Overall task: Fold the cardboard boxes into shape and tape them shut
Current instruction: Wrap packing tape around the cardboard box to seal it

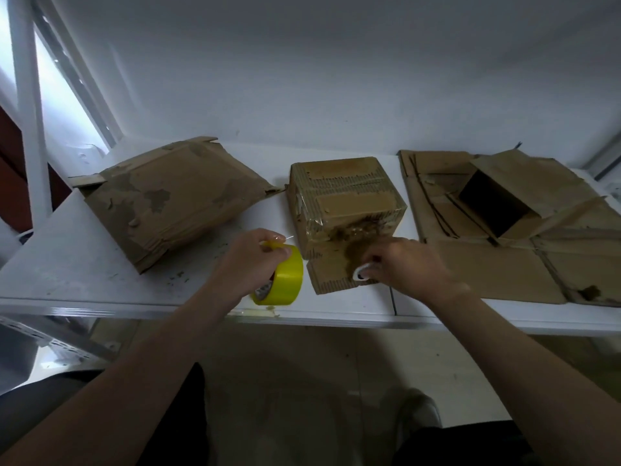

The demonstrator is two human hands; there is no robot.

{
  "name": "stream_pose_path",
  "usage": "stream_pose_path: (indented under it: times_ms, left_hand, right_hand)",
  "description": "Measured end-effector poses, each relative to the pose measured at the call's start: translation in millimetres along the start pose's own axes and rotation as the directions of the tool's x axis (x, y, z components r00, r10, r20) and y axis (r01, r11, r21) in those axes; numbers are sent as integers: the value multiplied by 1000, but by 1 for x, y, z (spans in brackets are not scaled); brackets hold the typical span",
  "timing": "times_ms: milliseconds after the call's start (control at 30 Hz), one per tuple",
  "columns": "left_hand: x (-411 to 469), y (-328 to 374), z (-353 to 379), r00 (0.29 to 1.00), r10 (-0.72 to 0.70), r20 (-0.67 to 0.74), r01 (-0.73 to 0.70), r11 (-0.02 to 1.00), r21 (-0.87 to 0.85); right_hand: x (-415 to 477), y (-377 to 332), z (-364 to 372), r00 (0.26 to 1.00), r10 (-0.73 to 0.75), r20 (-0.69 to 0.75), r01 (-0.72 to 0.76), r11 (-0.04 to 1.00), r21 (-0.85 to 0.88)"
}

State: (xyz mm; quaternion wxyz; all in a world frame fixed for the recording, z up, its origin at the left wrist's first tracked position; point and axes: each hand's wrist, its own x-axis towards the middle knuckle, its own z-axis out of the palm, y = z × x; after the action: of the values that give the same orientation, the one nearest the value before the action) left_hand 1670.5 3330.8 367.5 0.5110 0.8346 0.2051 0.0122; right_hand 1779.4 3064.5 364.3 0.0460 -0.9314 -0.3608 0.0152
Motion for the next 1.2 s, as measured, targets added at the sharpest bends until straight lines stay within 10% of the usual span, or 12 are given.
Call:
stream_pose_path:
  times_ms: [333, 1200]
  left_hand:
    - [4, -2, -7, 1000, 0, -12, 0, 1000, 19]
    - [7, -6, -6, 999, 5, 46, -5, 1000, 5]
  right_hand:
    - [25, -26, -19, 813, -113, -571, 187, 979, 74]
    - [76, -49, 21, 856, -35, -516, -5, 997, -76]
